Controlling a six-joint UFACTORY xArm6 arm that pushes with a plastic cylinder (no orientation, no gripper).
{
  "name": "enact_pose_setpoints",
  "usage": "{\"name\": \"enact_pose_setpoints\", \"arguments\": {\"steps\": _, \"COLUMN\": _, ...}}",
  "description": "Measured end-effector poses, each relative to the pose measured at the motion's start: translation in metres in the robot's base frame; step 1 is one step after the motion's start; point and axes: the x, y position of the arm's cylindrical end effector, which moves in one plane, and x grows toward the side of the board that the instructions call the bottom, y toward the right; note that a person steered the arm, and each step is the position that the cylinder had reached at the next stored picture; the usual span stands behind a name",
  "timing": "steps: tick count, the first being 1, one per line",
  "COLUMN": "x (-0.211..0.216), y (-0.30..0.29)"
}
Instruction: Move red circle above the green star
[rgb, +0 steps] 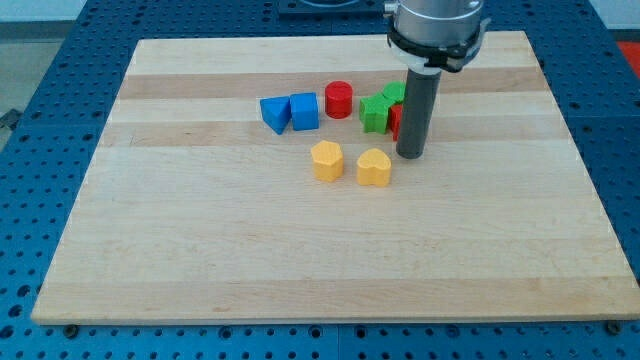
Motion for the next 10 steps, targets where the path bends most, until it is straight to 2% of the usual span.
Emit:
{"name": "enact_pose_setpoints", "arguments": {"steps": 2, "x": -0.004, "y": -0.076}}
{"name": "enact_pose_setpoints", "arguments": {"steps": 3, "x": -0.032, "y": -0.093}}
{"name": "enact_pose_setpoints", "arguments": {"steps": 7, "x": -0.130, "y": -0.096}}
{"name": "enact_pose_setpoints", "arguments": {"steps": 9, "x": -0.137, "y": -0.096}}
{"name": "enact_pose_setpoints", "arguments": {"steps": 10, "x": -0.145, "y": -0.060}}
